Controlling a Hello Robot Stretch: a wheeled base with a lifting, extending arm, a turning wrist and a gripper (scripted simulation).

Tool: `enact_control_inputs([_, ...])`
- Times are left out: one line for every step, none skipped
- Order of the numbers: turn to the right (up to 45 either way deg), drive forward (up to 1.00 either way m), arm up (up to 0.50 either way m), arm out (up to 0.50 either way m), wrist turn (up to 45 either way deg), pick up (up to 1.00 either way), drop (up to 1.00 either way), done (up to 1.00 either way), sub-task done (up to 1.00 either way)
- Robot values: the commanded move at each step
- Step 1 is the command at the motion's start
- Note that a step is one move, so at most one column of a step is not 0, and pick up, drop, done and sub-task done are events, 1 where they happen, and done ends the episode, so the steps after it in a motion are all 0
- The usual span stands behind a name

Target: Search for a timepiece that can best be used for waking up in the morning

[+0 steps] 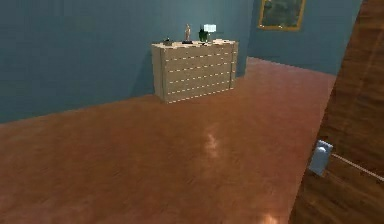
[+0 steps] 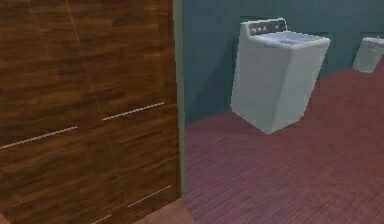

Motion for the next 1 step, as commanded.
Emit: enact_control_inputs([0.0, 0.75, 0.0, 0.0, 0.0, 0.0, 0.0, 0.0, 0.0])
